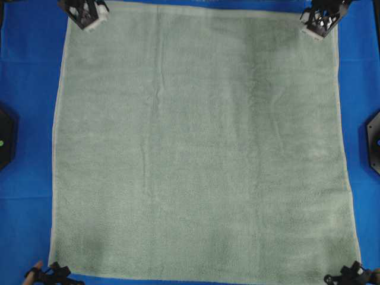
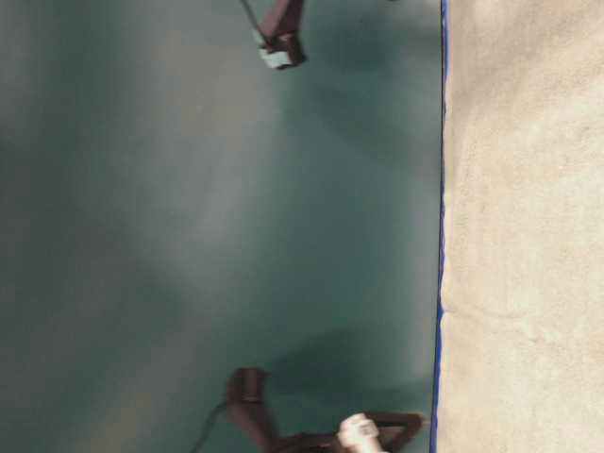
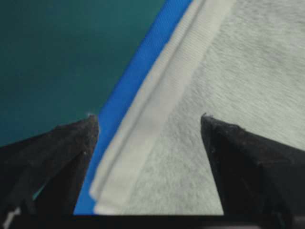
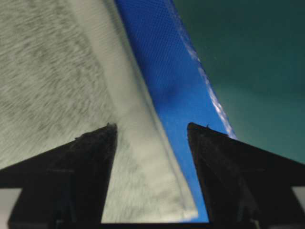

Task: Fold a bath towel.
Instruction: 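Move both grippers to the far corners of the green towel and grasp them, then lift the far corners and fold them toward the near edge with both grippers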

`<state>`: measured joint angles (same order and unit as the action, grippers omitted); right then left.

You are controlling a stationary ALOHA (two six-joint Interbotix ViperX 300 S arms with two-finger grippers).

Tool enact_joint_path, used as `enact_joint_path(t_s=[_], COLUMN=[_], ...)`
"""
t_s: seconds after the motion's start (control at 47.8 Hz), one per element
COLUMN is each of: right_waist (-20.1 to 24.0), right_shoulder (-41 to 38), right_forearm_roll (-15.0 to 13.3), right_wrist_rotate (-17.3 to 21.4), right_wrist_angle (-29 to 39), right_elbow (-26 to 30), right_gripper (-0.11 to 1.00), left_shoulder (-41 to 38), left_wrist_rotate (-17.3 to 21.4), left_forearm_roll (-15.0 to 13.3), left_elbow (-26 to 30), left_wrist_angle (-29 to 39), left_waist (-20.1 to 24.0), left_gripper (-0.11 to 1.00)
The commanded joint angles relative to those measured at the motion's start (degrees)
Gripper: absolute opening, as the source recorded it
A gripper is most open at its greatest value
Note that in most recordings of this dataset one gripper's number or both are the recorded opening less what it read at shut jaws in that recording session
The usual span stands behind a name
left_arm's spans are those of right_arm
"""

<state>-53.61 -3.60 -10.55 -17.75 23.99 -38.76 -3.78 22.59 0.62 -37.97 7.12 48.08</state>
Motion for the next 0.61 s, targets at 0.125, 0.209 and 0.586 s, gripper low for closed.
enact_joint_path(t_s=[0.125,0.209,0.586], right_waist=[-1.58,-2.11,-2.11], right_shoulder=[-3.52,-3.60,-2.64], right_forearm_roll=[0.62,0.79,3.60], right_wrist_rotate=[-0.18,-0.09,-0.09], right_wrist_angle=[-2.99,-3.25,-3.34], right_elbow=[0.18,-0.18,-1.49], right_gripper=[0.61,0.61,0.07], left_shoulder=[-3.52,-3.34,-2.55], left_wrist_rotate=[0.00,0.09,0.00], left_forearm_roll=[0.09,0.09,0.35], left_elbow=[0.53,0.18,-0.09], left_wrist_angle=[-1.41,0.09,4.92], left_waist=[0.53,0.44,0.44], left_gripper=[0.80,0.76,0.04])
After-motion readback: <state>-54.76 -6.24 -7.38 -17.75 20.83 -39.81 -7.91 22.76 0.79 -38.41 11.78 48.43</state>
